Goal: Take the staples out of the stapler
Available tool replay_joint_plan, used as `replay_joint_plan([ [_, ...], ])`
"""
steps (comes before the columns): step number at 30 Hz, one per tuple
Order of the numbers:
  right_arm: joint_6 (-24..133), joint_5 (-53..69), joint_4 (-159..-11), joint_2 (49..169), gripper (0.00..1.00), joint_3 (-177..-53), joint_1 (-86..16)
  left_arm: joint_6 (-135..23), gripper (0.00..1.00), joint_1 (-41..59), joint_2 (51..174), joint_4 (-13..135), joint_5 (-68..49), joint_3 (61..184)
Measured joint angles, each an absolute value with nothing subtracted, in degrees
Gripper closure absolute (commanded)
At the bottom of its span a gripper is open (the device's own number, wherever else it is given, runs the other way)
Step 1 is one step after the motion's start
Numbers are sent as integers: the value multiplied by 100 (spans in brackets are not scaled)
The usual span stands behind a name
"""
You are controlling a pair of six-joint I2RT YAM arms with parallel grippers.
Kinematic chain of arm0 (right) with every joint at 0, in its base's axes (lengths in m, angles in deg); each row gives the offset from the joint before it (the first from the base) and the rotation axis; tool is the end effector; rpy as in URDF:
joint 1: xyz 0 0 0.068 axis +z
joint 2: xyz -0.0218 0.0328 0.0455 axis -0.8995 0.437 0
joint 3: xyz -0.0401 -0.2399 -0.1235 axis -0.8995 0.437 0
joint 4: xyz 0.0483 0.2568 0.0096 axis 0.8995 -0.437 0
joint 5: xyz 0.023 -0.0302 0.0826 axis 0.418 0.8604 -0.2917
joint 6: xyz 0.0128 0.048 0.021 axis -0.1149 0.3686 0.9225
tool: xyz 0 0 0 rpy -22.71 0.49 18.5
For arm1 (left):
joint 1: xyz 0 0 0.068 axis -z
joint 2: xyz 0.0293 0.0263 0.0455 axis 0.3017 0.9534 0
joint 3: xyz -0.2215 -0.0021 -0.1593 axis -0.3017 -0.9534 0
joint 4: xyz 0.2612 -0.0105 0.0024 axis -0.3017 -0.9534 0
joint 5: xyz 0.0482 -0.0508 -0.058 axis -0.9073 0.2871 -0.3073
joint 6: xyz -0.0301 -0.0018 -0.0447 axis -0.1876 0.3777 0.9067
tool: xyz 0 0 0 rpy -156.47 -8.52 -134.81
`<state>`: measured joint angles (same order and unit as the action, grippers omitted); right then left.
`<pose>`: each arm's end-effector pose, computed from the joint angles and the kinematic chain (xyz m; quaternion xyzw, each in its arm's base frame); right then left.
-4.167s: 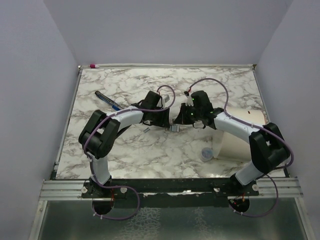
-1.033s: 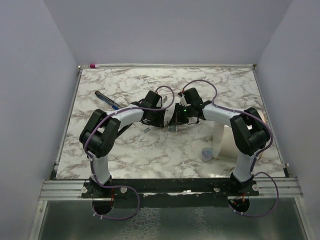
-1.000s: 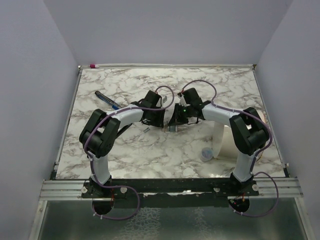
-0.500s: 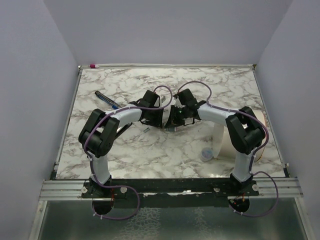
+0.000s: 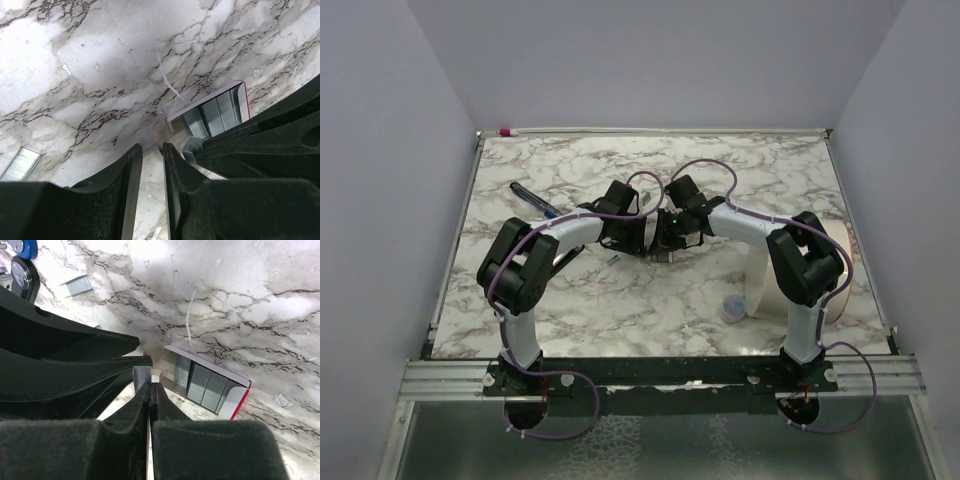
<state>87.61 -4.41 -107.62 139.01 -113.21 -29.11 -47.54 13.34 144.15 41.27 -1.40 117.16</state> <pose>0.3202 0.2388 0.1652 -0.0035 0.9535 0.2847 0.0994 0.3216 -0.2041 0.1620 0.1311 0.9429 -0.2403 0.1897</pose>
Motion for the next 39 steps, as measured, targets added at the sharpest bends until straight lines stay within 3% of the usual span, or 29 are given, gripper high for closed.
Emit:
replay_joint_plan([
  [39, 8529, 188, -11468, 14353, 99, -11937, -2727, -4555, 73, 1264, 14413, 4112, -57, 11694],
])
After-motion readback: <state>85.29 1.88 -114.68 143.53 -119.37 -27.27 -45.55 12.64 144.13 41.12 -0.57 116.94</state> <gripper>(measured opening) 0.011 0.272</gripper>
